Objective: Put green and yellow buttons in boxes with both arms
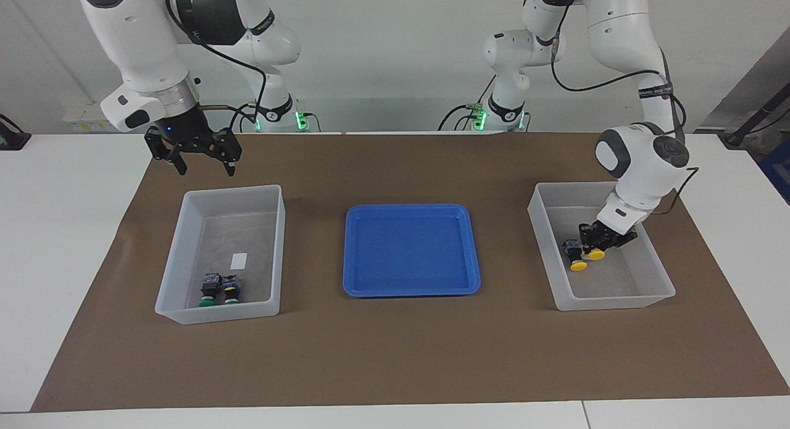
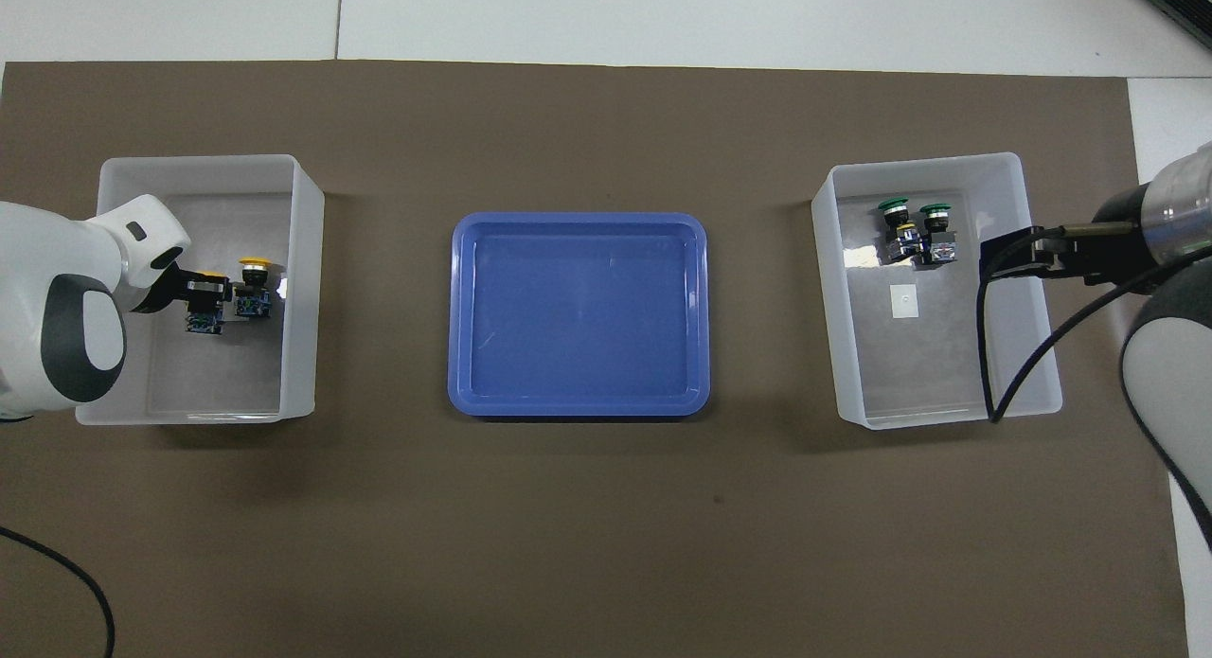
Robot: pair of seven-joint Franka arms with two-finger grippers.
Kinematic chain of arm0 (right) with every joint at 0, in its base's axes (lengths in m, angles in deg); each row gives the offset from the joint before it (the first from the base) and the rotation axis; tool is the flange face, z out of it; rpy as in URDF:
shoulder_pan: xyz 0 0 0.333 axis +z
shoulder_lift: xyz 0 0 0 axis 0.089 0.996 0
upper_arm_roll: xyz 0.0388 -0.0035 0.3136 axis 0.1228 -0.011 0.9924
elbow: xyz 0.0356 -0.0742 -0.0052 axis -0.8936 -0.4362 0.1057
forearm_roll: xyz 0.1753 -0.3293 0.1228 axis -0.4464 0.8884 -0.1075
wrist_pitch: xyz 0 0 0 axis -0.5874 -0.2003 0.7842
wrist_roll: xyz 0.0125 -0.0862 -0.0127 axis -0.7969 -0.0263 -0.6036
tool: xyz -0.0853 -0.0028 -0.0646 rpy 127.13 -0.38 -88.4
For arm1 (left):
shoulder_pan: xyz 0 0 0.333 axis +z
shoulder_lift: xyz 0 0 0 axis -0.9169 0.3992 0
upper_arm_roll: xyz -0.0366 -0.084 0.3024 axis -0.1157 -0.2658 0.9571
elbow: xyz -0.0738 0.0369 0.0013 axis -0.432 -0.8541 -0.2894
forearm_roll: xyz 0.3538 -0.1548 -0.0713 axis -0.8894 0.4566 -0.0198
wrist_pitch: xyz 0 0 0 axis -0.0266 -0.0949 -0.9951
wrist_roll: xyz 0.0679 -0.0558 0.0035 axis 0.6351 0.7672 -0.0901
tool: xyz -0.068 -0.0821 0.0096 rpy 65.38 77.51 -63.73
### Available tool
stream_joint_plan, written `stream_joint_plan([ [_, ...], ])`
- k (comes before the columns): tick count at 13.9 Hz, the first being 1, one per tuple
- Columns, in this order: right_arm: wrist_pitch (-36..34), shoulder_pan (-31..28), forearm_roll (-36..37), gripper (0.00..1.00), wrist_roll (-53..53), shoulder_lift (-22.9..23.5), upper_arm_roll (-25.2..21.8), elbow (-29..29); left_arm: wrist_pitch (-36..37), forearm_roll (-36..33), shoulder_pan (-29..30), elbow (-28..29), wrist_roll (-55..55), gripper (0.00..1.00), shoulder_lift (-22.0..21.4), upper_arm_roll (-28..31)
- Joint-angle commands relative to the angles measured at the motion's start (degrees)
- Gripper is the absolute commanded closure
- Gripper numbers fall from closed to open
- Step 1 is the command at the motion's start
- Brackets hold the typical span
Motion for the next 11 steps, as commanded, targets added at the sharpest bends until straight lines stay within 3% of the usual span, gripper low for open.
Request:
stream_joint_plan([
  [1,-1.02,-0.38,-1.02,0.0,0.58,0.25,0.14,0.67,0.32,-0.36,-0.55,-1.51,-0.91,0.42,-0.18,0.21],
  [2,-1.02,-0.38,-1.02,0.0,0.58,0.25,0.14,0.67,2.68,-1.93,-0.64,-3.87,-0.91,0.28,-0.09,0.21],
  [3,-1.02,-0.38,-1.02,0.0,0.58,0.25,0.14,0.67,5.57,-3.6,-0.64,-6.59,-0.91,0.25,0.26,0.12],
  [9,-1.02,-0.38,-1.02,0.0,0.58,0.25,0.14,0.67,29.47,-4.14,-2.31,-26.71,-0.3,0.25,0.79,0.21],
  [10,-1.02,-0.38,-1.02,0.0,0.58,0.25,0.14,0.67,33.6,-4.32,-2.4,-29.62,-0.3,0.23,0.7,0.12],
  [11,-1.02,-0.38,-1.11,0.0,0.58,0.25,0.14,0.67,38.17,-4.14,-3.27,-32.52,-0.3,0.14,0.7,0.12],
])
